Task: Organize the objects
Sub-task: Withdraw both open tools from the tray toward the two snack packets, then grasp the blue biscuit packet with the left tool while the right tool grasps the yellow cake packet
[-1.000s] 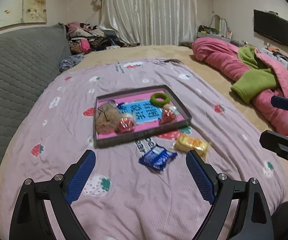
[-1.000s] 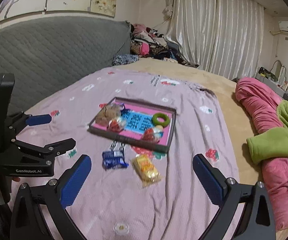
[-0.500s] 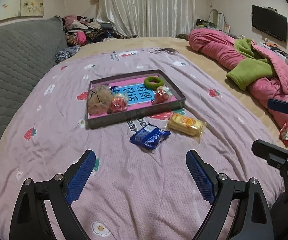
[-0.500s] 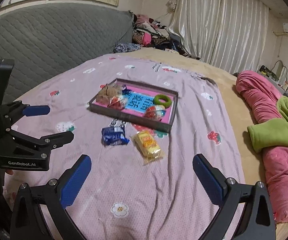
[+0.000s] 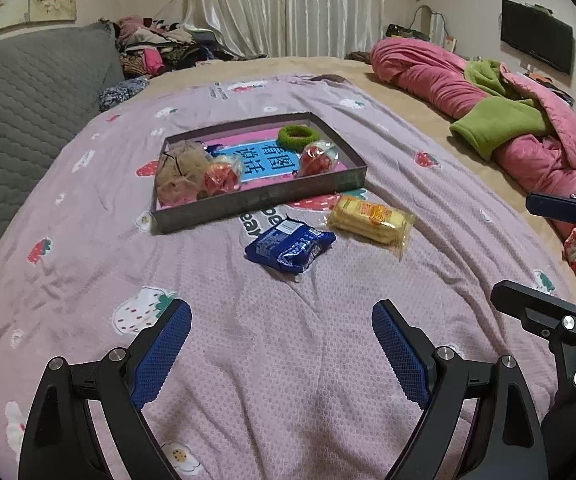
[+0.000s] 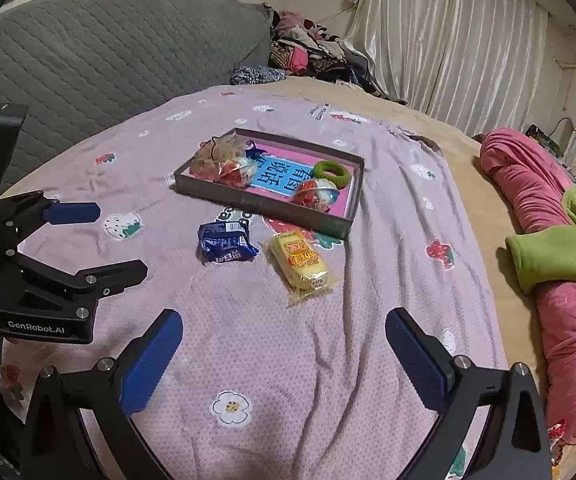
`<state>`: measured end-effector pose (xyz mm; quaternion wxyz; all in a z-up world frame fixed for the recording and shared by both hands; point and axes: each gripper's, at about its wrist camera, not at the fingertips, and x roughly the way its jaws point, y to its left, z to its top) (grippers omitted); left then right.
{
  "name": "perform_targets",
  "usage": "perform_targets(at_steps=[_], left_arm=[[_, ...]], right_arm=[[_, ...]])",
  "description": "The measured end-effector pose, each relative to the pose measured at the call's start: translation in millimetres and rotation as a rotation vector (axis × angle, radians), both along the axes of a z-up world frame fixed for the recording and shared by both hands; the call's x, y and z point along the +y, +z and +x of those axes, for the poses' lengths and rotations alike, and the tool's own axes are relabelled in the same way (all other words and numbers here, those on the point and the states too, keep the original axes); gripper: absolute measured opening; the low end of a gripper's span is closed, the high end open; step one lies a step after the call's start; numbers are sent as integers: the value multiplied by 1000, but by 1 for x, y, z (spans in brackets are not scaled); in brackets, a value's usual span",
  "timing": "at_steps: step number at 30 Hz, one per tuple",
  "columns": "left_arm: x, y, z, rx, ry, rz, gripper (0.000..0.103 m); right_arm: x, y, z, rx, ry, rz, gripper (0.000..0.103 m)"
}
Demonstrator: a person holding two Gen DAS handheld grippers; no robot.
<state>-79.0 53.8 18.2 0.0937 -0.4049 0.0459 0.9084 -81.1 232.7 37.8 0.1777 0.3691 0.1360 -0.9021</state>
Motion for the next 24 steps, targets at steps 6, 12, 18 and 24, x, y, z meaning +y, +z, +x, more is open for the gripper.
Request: perform_targets(at_steps=[6, 12, 18, 24], left_arm=[[2, -17, -14, -28, -10, -4, 92], [1, -31, -33, -38, -22, 6, 92], [2, -41, -55, -50, -33, 8, 92], [4, -60, -82, -70, -59, -4, 92]], right_arm=[[-3, -18, -15, -28, 9, 13, 102], [-4, -33, -34, -56, 17, 8, 102], [-6, -45, -54, -67, 21, 30, 102], [-8, -61, -80, -101, 35, 47, 102]])
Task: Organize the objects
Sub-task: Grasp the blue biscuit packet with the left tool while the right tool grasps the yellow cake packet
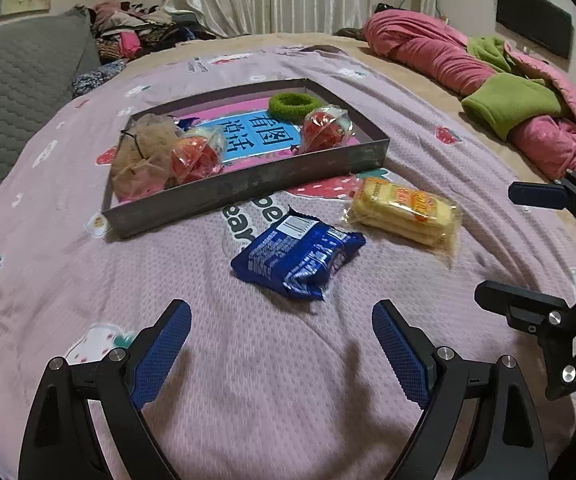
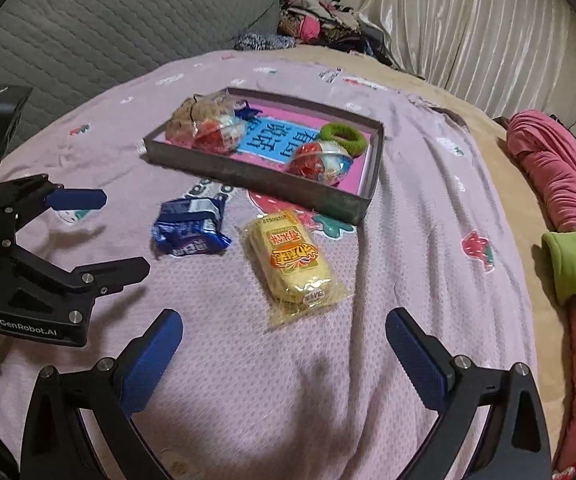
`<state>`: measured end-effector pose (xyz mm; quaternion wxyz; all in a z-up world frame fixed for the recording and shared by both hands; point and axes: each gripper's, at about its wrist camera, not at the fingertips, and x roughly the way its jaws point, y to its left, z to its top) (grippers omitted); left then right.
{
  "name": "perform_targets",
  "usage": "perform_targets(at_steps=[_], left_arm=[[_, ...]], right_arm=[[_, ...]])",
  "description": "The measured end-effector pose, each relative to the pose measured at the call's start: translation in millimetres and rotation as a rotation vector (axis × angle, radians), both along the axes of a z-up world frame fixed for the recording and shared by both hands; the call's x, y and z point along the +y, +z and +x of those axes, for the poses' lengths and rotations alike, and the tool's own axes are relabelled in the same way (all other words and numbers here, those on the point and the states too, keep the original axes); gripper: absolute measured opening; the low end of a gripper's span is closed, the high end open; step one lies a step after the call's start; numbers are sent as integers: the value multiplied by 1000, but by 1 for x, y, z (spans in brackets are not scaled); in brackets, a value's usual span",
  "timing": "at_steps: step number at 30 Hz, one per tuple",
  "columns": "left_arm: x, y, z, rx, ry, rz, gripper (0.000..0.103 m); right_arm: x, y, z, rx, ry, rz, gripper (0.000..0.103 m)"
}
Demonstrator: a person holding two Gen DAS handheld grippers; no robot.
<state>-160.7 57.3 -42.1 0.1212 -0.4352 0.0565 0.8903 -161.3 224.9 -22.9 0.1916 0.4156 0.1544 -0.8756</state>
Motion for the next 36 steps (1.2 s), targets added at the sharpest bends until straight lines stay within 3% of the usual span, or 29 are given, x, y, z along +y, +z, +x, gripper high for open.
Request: perform_targets(at_steps=[12, 24, 26, 28, 31, 32, 34, 36], left_arm=[[3, -26, -42, -17, -71, 15, 92], [0, -36, -65, -59, -150, 110, 92], [1, -37, -68, -64, -158, 112, 92], [2, -38, -71, -74, -164, 116, 92], [2, -39, -72, -77, -169, 123, 83], [2, -39, -72, -77, -172, 124, 77], [3, -38, -72, -71, -181, 117, 77], [3, -38, -71, -69, -185, 110, 75]], right_arm=[[-8, -25, -36, -21, 58, 35, 102], [-23, -42, -56, -37, 149, 81, 102], [-23, -43, -61, -51, 153, 70, 94], [-23, -46, -65, -78, 169, 49, 80], [-21, -45, -71, -96, 166, 7, 61], [-21, -44, -72, -94, 166, 8, 60], [-22, -44, -72, -96, 169, 8, 52], [-22, -44, -73, -96, 170, 9, 51]])
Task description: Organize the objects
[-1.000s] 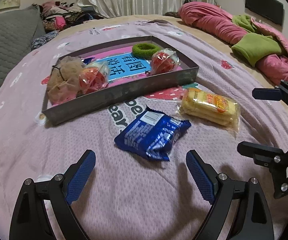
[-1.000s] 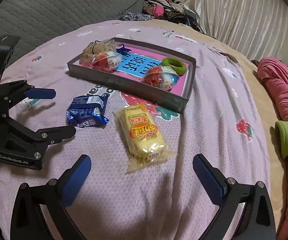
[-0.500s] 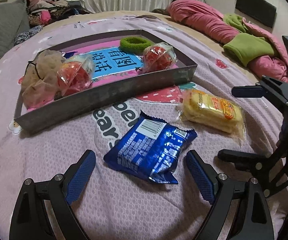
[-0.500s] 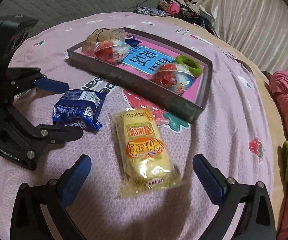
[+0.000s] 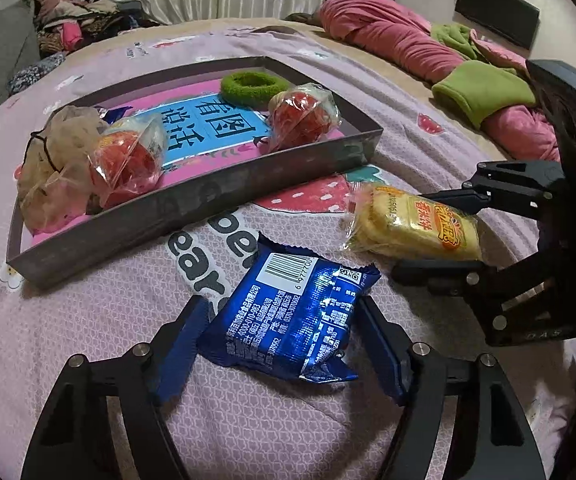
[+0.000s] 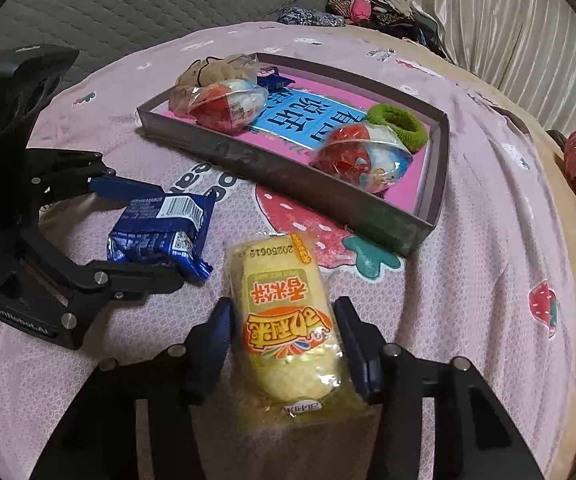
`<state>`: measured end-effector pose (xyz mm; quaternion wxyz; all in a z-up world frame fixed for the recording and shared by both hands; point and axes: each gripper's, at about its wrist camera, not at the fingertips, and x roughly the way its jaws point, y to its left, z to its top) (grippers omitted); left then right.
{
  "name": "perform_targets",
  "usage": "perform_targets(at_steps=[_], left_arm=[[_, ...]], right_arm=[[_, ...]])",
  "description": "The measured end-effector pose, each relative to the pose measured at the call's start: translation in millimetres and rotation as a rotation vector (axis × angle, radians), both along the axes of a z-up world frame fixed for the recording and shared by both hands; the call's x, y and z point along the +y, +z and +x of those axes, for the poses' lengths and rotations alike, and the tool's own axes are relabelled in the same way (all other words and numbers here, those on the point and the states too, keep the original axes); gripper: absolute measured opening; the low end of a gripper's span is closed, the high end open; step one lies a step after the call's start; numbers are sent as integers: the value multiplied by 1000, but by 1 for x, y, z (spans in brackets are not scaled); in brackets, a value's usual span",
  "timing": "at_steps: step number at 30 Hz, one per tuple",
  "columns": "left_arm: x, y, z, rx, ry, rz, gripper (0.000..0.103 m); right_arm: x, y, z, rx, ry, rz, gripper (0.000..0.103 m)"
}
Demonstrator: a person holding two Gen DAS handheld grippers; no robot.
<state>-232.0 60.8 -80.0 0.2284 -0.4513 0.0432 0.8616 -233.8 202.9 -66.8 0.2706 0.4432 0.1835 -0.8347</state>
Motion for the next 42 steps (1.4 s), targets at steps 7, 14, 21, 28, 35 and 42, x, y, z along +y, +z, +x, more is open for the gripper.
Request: perform_targets(at_steps=[7, 14, 21, 28, 35, 42], left_arm=[[-1, 2, 3, 21, 7, -1, 69], [-6, 8, 12, 52, 55, 13, 69], [-19, 27, 31, 94, 108, 39, 69], [-39, 46, 55, 147, 208, 23, 69], [-59, 65, 78, 164, 249, 40, 69], [-68, 89, 104, 202, 275, 44, 69]], right_arm=[[-2, 3, 7, 16, -21, 4, 44], [7, 7, 15, 14, -86, -42, 43], [9, 18, 31, 38, -96, -68, 43], [-2, 37, 48, 68, -93, -82, 43], [-17, 60, 71, 104, -71, -96, 43], [-28, 85, 94, 147, -50, -107, 43]])
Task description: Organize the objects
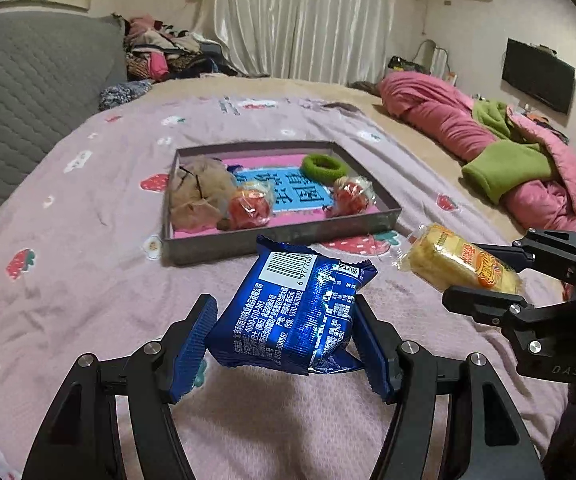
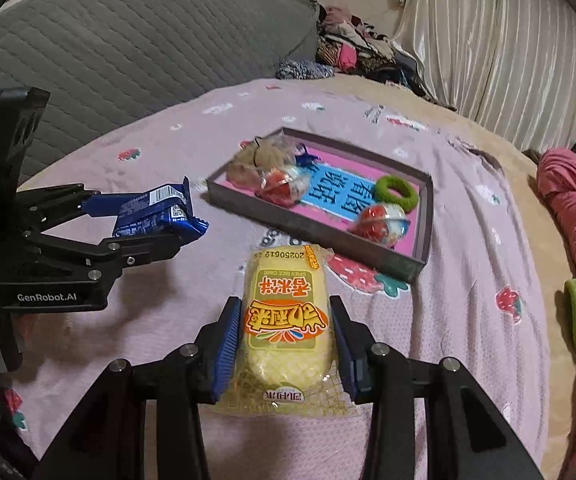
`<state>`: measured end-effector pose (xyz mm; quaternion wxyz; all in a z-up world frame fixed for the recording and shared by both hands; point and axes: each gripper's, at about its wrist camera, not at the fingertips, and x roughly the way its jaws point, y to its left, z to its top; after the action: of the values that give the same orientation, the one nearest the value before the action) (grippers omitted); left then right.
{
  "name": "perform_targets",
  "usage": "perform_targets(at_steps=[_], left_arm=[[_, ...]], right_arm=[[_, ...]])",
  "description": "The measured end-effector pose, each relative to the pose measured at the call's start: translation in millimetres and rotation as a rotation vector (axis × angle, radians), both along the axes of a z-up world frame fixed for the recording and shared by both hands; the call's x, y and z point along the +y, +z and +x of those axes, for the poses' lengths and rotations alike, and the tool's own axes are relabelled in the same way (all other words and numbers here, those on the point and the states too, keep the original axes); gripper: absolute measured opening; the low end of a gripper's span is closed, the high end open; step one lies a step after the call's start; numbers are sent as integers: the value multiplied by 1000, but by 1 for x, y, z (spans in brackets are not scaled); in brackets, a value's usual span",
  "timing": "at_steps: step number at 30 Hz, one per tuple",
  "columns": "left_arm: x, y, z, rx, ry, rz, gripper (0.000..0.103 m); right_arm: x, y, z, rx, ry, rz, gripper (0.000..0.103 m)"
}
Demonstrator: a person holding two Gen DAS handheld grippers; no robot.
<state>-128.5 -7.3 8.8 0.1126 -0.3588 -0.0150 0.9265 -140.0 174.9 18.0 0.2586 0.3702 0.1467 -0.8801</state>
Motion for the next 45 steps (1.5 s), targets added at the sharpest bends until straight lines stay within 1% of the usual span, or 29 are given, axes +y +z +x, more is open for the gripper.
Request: perform_targets(at_steps=[7, 14, 22, 25, 27, 34, 45], left_arm=[[-5, 21, 20, 26, 13, 3, 69], [-6, 42, 35, 61, 29, -17, 69], [-8, 68, 54, 115, 47, -32, 69], [-6, 74, 58, 133, 50, -58, 69], [-6, 78, 61, 135, 47, -54, 69], [-7, 90, 64, 153, 55, -52, 69], [-9, 107, 56, 171, 52, -54, 69]], right_arm=[[-7, 23, 19, 40, 7, -7, 43], [-10, 45, 32, 90, 3, -16, 43], [-10, 65, 47, 124, 5, -28, 43], [-9, 72, 51, 139, -1, -33, 43], [-8, 77, 54, 148, -2, -41, 43], [-8, 91, 58, 175, 2, -53, 43], [-8, 107, 56, 200, -4, -77, 43]])
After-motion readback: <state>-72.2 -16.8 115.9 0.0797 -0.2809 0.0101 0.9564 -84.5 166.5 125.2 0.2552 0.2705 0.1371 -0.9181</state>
